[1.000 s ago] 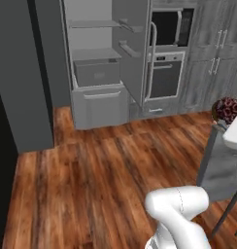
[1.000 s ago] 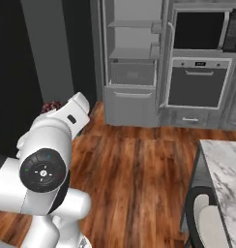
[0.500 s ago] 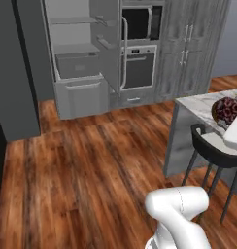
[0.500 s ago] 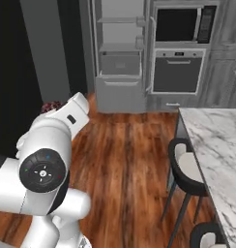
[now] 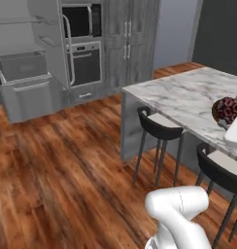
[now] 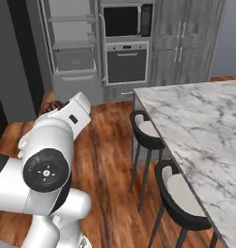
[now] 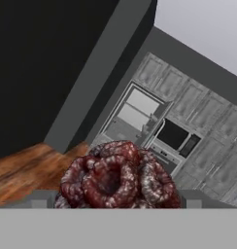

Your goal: Take the cake and cupcake from the fridge and place them on the empty tray on the dining counter.

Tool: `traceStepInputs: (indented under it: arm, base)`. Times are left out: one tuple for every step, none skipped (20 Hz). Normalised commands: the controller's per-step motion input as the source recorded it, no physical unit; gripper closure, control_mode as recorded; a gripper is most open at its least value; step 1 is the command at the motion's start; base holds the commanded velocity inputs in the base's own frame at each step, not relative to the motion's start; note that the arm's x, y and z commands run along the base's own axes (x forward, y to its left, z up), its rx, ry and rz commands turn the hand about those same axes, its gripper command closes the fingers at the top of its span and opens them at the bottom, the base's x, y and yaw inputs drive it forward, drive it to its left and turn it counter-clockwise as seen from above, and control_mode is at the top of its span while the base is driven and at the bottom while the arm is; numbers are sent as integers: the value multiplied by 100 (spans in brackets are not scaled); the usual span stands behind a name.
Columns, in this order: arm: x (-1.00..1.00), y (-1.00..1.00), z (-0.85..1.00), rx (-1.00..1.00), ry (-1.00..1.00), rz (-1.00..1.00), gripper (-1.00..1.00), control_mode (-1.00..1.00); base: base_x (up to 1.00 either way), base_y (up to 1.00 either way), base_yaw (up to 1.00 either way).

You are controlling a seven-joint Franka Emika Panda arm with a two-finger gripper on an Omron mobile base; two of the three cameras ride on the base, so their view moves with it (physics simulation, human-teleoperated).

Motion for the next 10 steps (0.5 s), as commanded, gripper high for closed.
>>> traceStepInputs:
  arm:
    - [0, 0, 0, 0, 0, 0, 100, 100]
    - [0, 0, 0, 0, 0, 0, 100, 100]
    - [0, 0, 0, 0, 0, 0, 100, 100]
    - [0, 0, 0, 0, 0, 0, 100, 100]
    - [0, 0, 0, 0, 0, 0, 100, 100]
    - [0, 0, 0, 0, 0, 0, 100, 100]
    - [0, 0, 0, 0, 0, 0, 100, 100]
    - [0, 0, 0, 0, 0, 0, 100, 100]
    - [0, 0, 0, 0, 0, 0, 100, 100]
    - [0, 0, 0, 0, 0, 0, 100, 100]
  base:
    - [-58, 0, -50]
    - [-56, 0, -51]
    - [-55, 0, -51]
    - [-54, 0, -51]
    - [-54, 0, -50]
    - [-54, 0, -50]
    - [-51, 0, -50]
    - [-51, 0, -50]
    - [-52, 0, -50]
    - [-56, 0, -49]
